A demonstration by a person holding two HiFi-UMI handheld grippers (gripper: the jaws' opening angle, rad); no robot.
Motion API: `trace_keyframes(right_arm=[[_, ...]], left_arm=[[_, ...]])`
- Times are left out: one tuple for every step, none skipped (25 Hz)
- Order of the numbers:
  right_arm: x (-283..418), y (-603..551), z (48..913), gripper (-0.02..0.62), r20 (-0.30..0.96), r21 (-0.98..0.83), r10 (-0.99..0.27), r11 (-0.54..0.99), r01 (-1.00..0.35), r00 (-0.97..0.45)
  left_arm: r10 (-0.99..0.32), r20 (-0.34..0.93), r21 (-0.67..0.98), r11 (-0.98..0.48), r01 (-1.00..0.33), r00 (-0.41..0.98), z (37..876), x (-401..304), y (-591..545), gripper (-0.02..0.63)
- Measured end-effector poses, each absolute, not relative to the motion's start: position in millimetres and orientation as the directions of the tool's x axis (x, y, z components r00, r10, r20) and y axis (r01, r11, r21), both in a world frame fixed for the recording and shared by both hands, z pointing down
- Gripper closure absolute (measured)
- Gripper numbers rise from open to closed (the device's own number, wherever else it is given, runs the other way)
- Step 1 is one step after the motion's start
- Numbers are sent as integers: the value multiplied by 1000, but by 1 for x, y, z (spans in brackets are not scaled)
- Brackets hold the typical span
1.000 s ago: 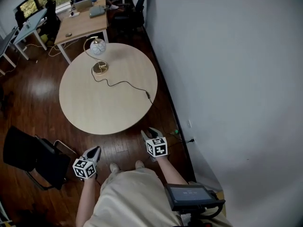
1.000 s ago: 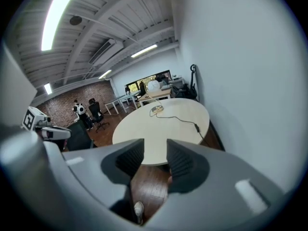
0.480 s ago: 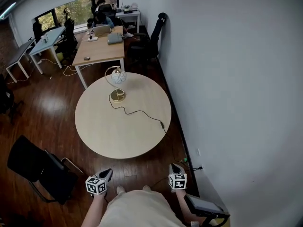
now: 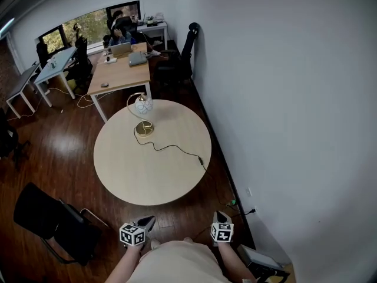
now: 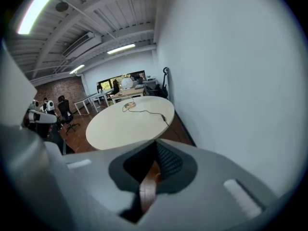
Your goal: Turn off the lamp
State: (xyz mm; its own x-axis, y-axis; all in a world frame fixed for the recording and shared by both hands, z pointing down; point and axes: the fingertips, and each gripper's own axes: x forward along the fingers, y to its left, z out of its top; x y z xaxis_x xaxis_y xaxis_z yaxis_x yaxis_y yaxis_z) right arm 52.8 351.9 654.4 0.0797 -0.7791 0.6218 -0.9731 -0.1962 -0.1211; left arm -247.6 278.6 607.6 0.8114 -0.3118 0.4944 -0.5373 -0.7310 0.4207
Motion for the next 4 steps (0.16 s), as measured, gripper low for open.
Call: trace_keyframes(right_arm=[[58, 358, 658, 592, 630, -119, -772, -212, -970, 91], [63, 364, 661, 592, 636, -120, -765, -226, -967, 100], [69, 371, 663, 592, 642, -121, -759, -241, -963, 109], [74, 377, 666, 592, 647, -123, -753, -254, -959, 117]], left_arm=[[-300, 496, 422, -737, -529, 814, 608, -242, 282, 623], [-290, 498, 423, -741, -521, 817, 608, -236, 286, 623], [-279, 499, 425, -746, -512, 820, 609, -231, 289, 623], [-269, 499, 426, -751, -504, 823, 609, -225, 293, 623]])
